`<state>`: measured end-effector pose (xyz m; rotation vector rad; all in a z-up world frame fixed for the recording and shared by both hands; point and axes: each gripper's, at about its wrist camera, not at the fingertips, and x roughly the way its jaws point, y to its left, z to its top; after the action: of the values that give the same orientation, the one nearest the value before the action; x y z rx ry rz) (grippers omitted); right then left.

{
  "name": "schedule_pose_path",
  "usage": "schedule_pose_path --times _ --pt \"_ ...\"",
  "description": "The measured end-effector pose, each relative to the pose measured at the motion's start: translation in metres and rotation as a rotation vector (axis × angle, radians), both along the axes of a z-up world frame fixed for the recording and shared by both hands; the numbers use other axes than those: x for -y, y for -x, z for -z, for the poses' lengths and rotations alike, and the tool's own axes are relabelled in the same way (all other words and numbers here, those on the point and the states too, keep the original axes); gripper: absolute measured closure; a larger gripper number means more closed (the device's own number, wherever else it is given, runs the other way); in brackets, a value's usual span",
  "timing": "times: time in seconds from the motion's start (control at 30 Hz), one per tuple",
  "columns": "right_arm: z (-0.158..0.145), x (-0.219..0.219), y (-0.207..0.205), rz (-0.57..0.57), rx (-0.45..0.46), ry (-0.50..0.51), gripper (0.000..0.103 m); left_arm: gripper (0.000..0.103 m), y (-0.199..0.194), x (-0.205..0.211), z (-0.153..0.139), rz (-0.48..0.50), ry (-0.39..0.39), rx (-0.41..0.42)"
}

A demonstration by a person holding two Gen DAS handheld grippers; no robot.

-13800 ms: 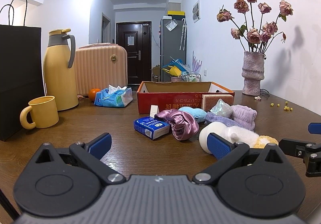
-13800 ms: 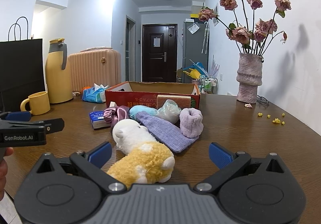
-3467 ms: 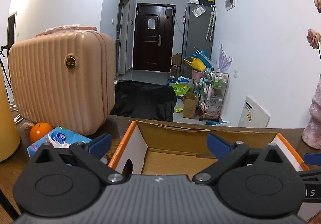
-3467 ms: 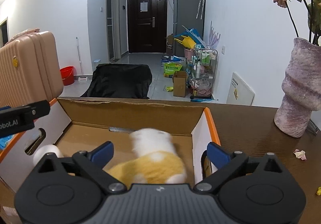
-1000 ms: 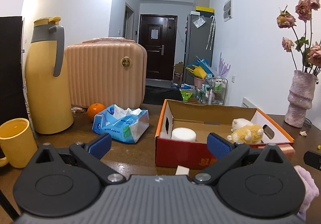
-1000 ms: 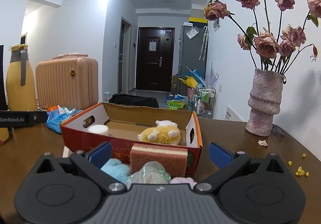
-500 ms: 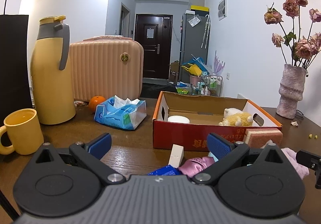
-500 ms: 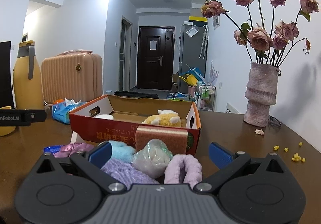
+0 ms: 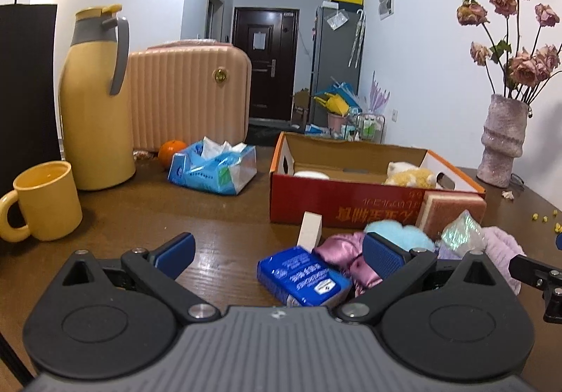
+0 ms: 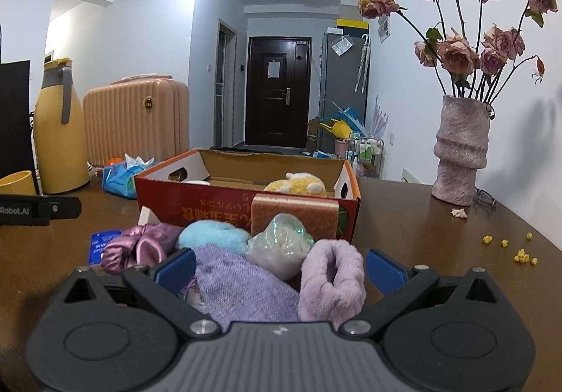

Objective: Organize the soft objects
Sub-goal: 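Withdraw both grippers from the box back toward the remaining items, then grasp the purple knit sock with the right gripper and lift it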

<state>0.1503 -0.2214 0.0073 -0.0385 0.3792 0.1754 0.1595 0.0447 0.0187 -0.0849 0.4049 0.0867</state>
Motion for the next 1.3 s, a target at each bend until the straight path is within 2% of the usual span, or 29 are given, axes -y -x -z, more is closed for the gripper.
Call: schedule_pose_path --times 0.3,0.43,0.6,0.7,0.77,0.83,0.97,1.3 --pt "0.006 -0.005 -0.006 -0.029 -0.038 -0.004 0.0 0.0 -0.001 -0.003 0.001 -0.003 0.012 -0.011" --pt "0.012 -0.016 -0.012 -0.069 -0.062 0.026 0.004 0.0 -0.001 -0.006 0.001 -0.007 0.016 -0.011" --pt "0.021 -0.037 -0.026 -0.116 -0.085 0.113 0.015 0.0 -0.001 -0.013 0.001 -0.02 0.016 -0.012" --pt "0.028 -0.048 -0.041 -0.135 -0.115 0.151 0.026 0.0 -0.002 -0.02 0.002 -0.033 0.015 -0.016" --pt "0.032 -0.051 -0.053 -0.133 -0.146 0.164 0.036 0.0 -0.003 -0.025 0.002 -0.042 0.017 -0.018" --pt "0.036 -0.052 -0.063 -0.135 -0.178 0.16 0.037 0.0 -0.005 -0.03 0.002 -0.049 0.022 -0.023" --pt "0.04 -0.05 -0.074 -0.128 -0.199 0.159 0.052 0.0 -0.007 -0.036 0.003 -0.059 0.035 -0.033" --pt "0.037 -0.039 -0.074 -0.113 -0.177 0.097 0.059 0.0 -0.007 -0.033 0.004 -0.06 0.029 -0.038"
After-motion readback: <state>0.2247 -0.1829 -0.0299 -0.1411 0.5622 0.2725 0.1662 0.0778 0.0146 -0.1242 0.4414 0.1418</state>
